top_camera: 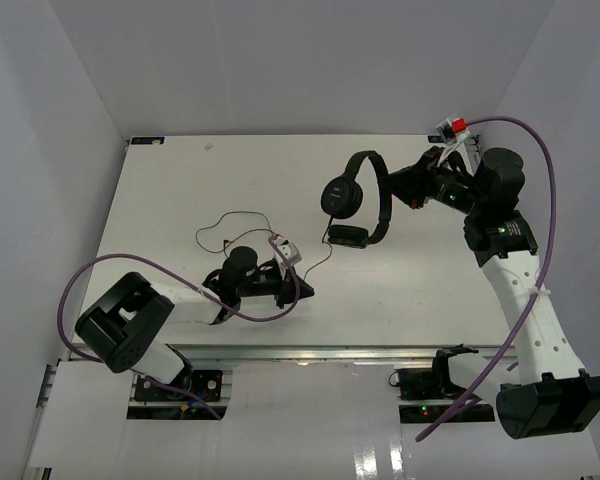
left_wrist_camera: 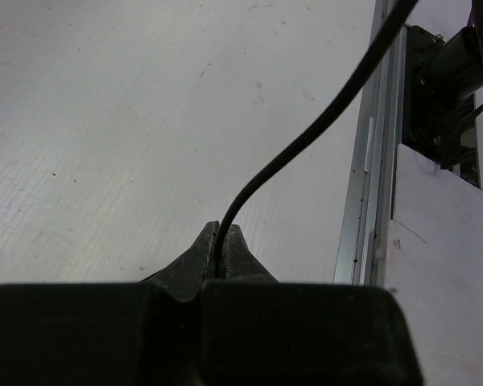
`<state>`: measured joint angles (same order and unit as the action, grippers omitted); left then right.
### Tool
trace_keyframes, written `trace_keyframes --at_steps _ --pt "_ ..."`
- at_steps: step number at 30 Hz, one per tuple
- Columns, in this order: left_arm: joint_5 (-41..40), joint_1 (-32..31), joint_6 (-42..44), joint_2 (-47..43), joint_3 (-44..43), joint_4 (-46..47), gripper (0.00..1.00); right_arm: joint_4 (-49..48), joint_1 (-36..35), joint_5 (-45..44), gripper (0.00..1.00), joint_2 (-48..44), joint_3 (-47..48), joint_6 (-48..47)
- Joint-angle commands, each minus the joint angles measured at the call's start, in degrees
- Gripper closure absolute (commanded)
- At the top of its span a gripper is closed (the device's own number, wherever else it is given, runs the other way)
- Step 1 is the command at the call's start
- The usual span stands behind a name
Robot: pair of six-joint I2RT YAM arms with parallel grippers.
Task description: Wrap the headphones
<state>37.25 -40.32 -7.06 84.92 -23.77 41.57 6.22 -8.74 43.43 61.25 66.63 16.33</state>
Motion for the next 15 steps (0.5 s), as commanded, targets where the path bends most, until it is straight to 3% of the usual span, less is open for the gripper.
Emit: trace_keyframes --at_steps 1,7,9,15 --pt "-3.35 -0.36 -3.44 -5.2 -1.3 -2.42 1.0 1.78 0.48 -10.82 0.92 -0.1 1.87 1.97" --pt "-15.16 -3.66 -6.54 -12.93 -5.09 -18.23 1.0 3.93 -0.13 -26.46 0.92 0.7 0.63 7.74" --pt "-17.1 -4.07 -7.93 -12.69 -6.11 -20.21 1.0 4.32 -0.3 -27.96 0.92 1.31 0.69 8.89" --pt "-22.22 -8.47 -9.65 -6.25 -17.26 -34.46 1.0 6.71 -1.96 -43.95 0.92 4.8 2.95 9.1"
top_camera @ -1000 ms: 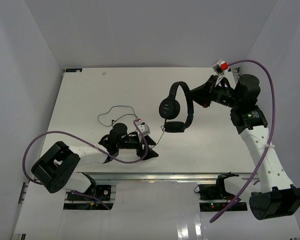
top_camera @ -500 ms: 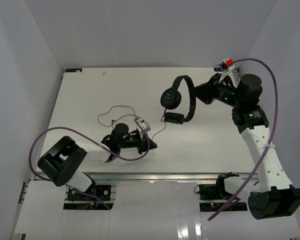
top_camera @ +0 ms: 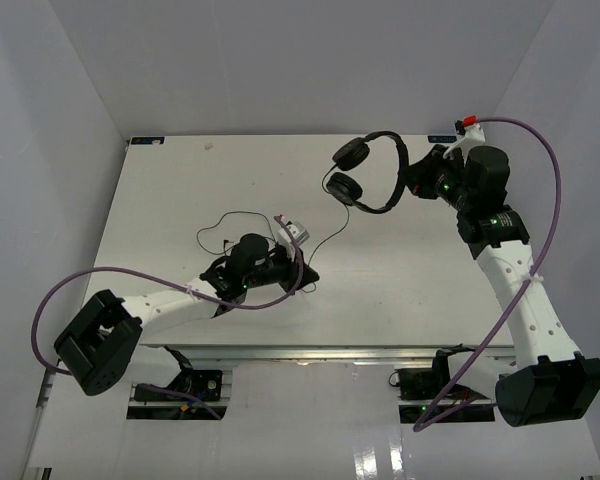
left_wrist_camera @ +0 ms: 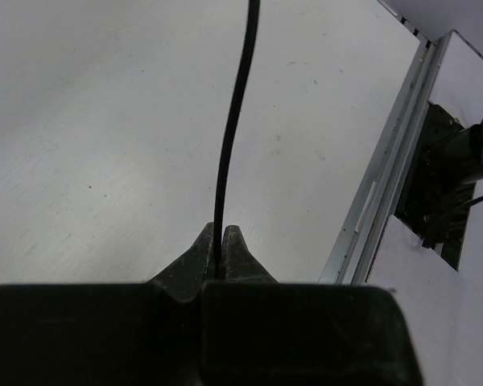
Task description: Wrap the headphones
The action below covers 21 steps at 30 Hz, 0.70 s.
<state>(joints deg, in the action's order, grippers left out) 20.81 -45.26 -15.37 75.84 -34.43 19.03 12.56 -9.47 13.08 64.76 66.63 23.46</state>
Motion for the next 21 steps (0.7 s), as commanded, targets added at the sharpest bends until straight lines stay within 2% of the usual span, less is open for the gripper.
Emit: trace_keyframes --at_steps 1,9,14,21 --pt "-6.73 -4.95 -0.79 3.97 -8.91 -13.97 1.0 0.48 -1.54 -16.0 0.92 1.99 3.15 1.73" --pt "-12.73 -10.91 4.67 12.85 -27.49 -34.69 1.0 -5.34 -6.57 -30.11 0.92 6.39 -2.41 -5.98" --pt "-16.57 -11.86 9.75 14.52 -36.37 -47.12 1.0 -10.75 -7.73 -31.96 0.92 8.15 -7.88 -10.4" --pt "-23.17 -11.78 15.47 14.07 -45.06 -57.74 1.0 -15.51 -10.54 -29.45 0.92 7.65 -15.02 -15.47"
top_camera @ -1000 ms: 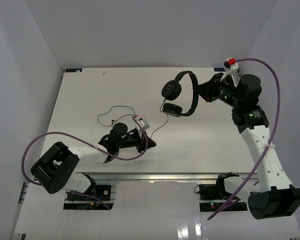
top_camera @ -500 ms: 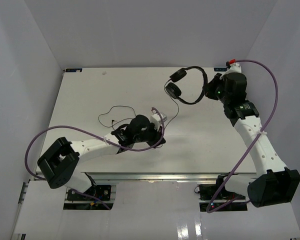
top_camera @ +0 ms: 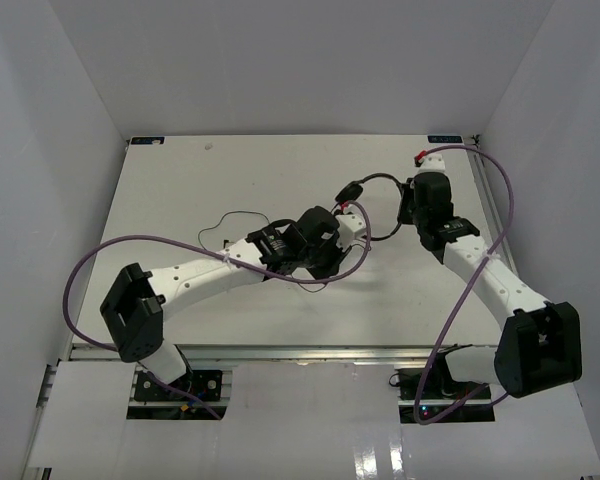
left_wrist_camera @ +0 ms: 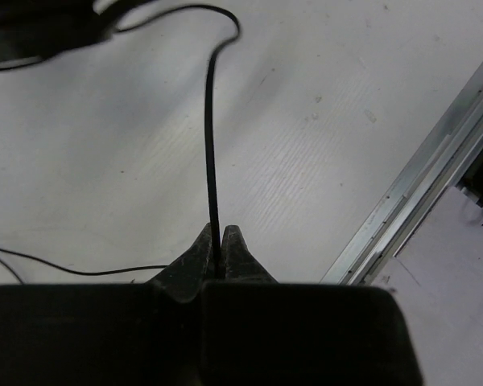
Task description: Wrap the headphones
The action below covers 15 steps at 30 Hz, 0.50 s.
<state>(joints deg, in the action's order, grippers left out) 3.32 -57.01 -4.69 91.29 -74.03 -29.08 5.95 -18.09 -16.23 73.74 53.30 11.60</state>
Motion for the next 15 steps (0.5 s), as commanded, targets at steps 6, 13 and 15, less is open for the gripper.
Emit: trace_keyframes --at_steps 6,13,15 --pt "-10.6 0.02 9.55 0.22 -10.68 -14.58 1.0 -10.3 -3.01 5.39 0.92 -3.61 -4.3 -8.16" --pt "-15.16 1.35 13.03 1.0 -15.34 -15.75 1.0 -10.11 -3.1 22.84 0.92 -9.39 -7.98 -17.06" --pt "-15.6 2.26 13.67 0.96 -16.04 -15.63 1.0 -9.21 -3.1 27.13 0.92 -10.73 -8.58 -19.22"
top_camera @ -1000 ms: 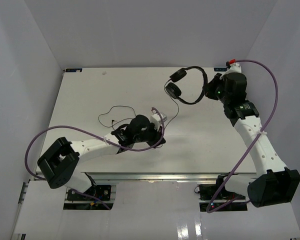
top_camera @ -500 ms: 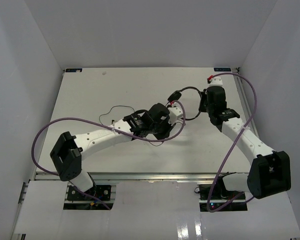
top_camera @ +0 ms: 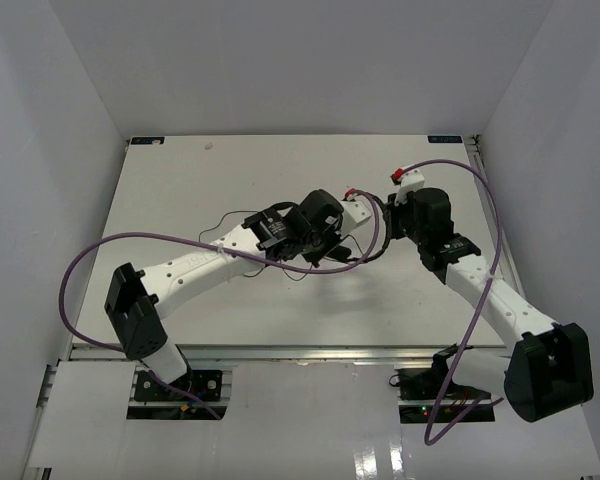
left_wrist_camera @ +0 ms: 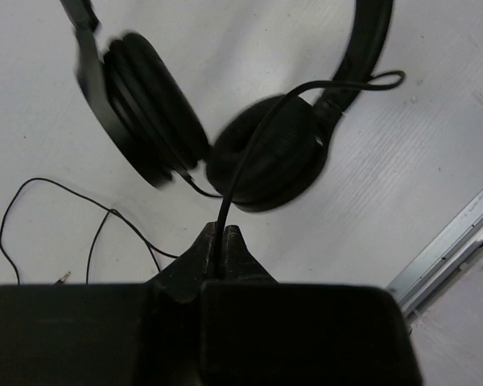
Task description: Wrap the headphones
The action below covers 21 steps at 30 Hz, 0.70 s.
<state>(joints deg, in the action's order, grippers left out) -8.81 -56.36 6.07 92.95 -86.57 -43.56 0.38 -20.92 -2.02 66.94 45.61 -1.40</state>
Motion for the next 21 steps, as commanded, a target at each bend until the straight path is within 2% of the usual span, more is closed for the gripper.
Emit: trace_keyframes --at_steps 1,7,13,21 --pt "-3.73 2.08 3.29 -0.75 -3.68 -1.02 1.0 -3.16 -0.27 14.74 0.92 -4.8 -1.11 -6.96" --pt "-3.52 4.67 4.48 -4.07 -1.17 1.73 1.0 -0.96 -0.1 20.98 0.92 -6.66 -0.54 -8.52" --pt "1.16 8.59 5.09 -10.65 4.79 5.5 1.0 1.34 0.11 28.45 0.92 -5.65 1.19 -8.29" --pt "6.82 9.41 5.71 -15.26 5.2 6.8 1.0 3.03 0.37 27.79 0.92 -5.05 2.36 -8.6"
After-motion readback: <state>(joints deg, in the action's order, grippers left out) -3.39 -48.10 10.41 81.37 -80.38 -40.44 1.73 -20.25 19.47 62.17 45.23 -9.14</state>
